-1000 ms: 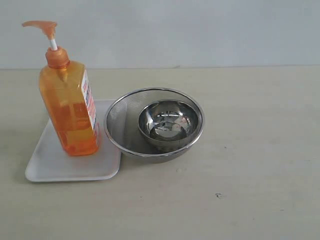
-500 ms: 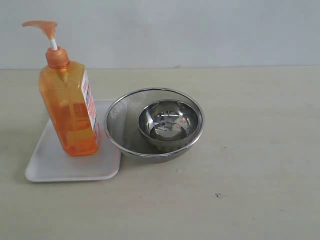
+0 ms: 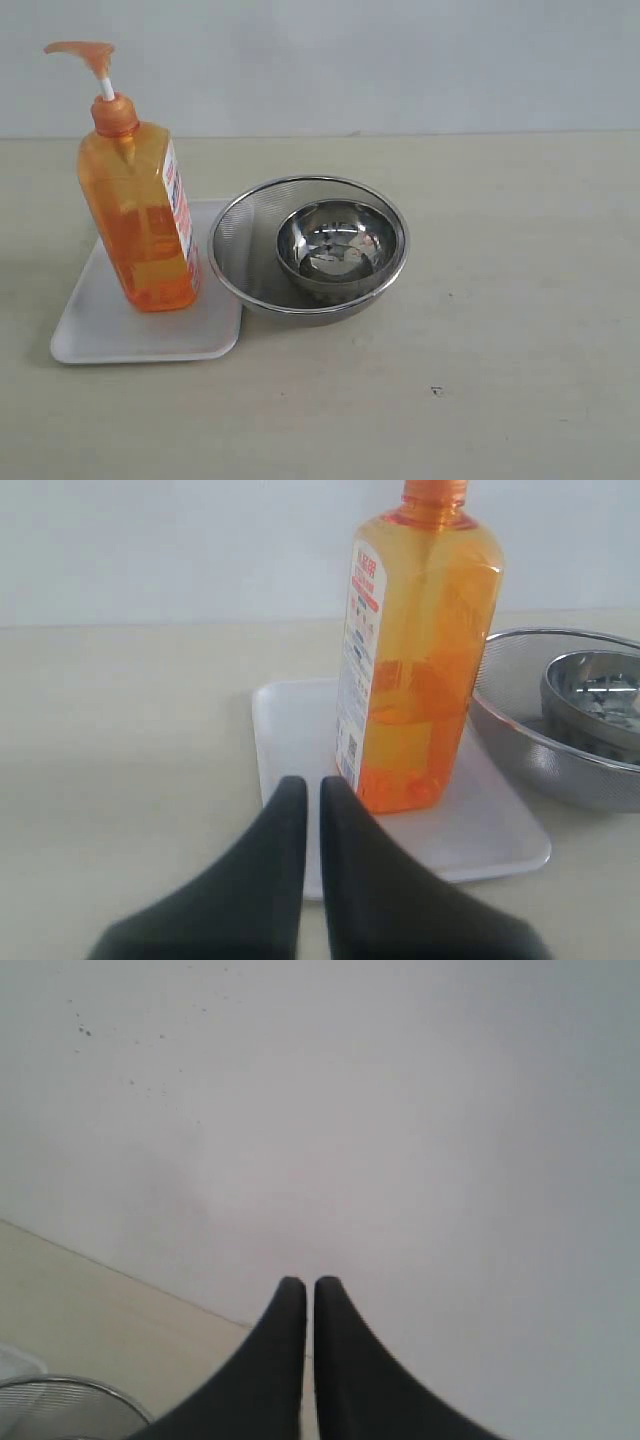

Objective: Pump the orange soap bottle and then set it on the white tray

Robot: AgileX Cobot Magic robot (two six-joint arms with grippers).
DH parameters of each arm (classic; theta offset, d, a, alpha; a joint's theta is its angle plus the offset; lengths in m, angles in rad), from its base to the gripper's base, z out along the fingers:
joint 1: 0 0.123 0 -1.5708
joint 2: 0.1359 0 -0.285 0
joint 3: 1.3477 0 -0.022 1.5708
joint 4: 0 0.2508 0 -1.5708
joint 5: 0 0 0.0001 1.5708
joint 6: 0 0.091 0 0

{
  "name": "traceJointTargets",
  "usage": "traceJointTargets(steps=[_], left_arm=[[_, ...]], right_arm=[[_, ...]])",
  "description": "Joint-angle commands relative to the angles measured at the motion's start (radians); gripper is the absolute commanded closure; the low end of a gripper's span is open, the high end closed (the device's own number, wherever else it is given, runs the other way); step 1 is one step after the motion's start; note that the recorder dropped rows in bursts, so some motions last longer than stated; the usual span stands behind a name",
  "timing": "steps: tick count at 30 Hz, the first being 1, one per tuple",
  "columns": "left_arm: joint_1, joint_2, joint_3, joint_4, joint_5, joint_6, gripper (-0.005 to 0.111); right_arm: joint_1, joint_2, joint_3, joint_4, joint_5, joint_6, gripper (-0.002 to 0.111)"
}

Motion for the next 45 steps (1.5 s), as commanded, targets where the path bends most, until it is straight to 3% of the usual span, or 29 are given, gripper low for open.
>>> traceJointTargets(steps=[1, 24, 45], left_arm=[[0.002, -0.003, 0.004, -0.011, 0.001, 0.006, 0.102], [0.002, -0.003, 0.004, -0.011, 0.001, 0.006, 0.102], [0.002, -0.003, 0.004, -0.011, 0.001, 0.006, 0.102]], right_arm=[[-0.006, -0.003, 0.042, -0.007, 0.156, -0.007, 0.108], [-0.006, -0.003, 0.135, -0.007, 0.57, -0.038, 0.108], [-0.006, -0.003, 0.135, -0.007, 0.61, 0.146, 0.108]])
